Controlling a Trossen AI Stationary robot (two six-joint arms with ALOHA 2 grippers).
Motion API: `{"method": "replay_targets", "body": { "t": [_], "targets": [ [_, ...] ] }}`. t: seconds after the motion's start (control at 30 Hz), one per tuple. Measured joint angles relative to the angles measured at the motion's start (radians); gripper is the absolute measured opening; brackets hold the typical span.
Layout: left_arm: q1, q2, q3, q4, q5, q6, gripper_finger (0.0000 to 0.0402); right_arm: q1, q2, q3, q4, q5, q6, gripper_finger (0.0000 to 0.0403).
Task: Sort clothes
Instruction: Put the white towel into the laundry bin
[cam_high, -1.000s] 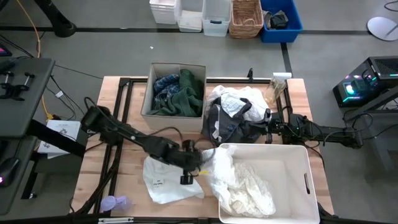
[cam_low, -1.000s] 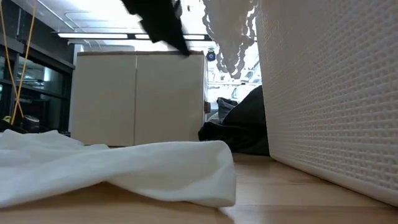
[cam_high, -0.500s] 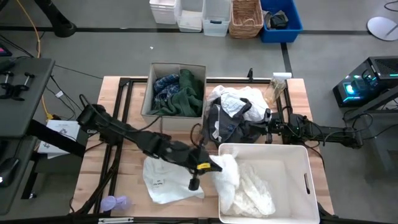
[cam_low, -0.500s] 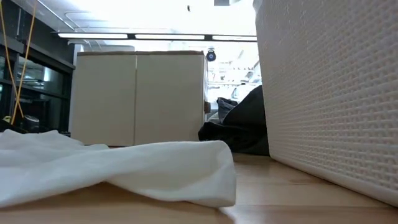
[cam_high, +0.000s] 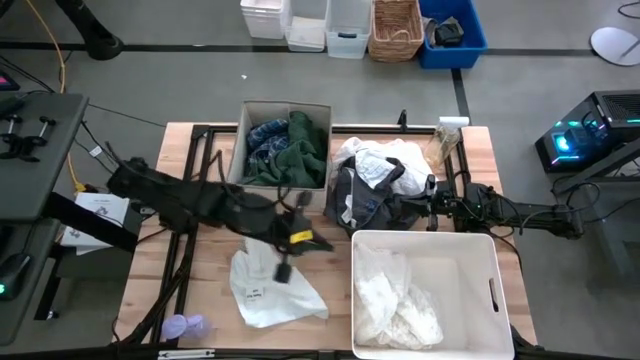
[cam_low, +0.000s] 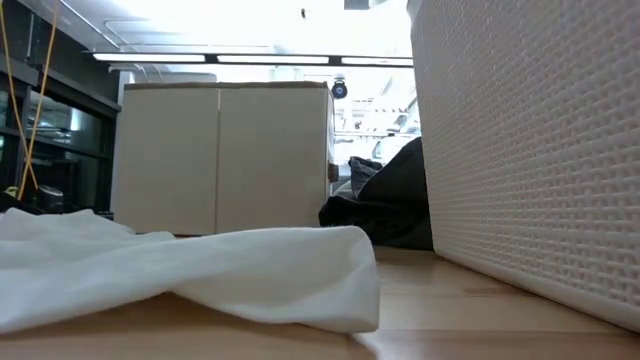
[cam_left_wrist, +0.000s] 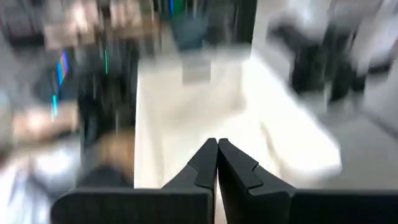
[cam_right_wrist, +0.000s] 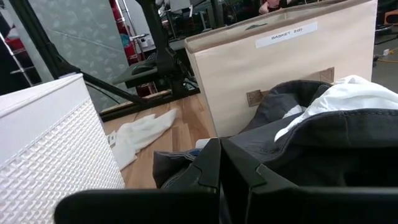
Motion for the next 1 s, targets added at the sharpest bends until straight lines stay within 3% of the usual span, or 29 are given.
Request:
{"method": "replay_targets", "body": {
  "t": [0.07,0.13,0.3,0.43,0.53,0.63,0.73,1.0],
  "targets": [
    [-0.005,-0.04,-0.052,-0.184,0.025,-0.047,0.0001,0.0,0.0,0.0,0.001,0.0,0.0,0.0001],
    [-0.035,-0.087,-0.16,-0.267,0.063,-0.123,0.0001,0.0,0.0,0.0,0.0,0.0,0.0,0.0001],
    [-0.168,-0.259,-0.524,-0.213,0.076,-0.369,0.0001,0.0,0.0,0.0,0.0,0.0,0.0,0.0001],
    [-0.228,-0.286,-0.724,-0.157,0.114,-0.561,0.0027,0.0,0.0,0.0,0.0,0.0,0.0,0.0001],
    [-0.23,-0.272,-0.762,-0.123,0.234,-0.529,0.007,0.0,0.0,0.0,0.0,0.0,0.0,0.0001],
    [-0.221,-0.224,-0.754,-0.137,0.253,-0.42,0.0122,0.0,0.0,0.0,0.0,0.0,0.0,0.0001],
    [-0.205,-0.181,-0.722,-0.122,0.252,-0.407,0.0173,0.0,0.0,0.0,0.0,0.0,0.0,0.0001],
    [-0.207,-0.011,-0.72,-0.108,0.181,-0.69,0.0278,0.0,0.0,0.0,0.0,0.0,0.0,0.0001]
  ]
}}
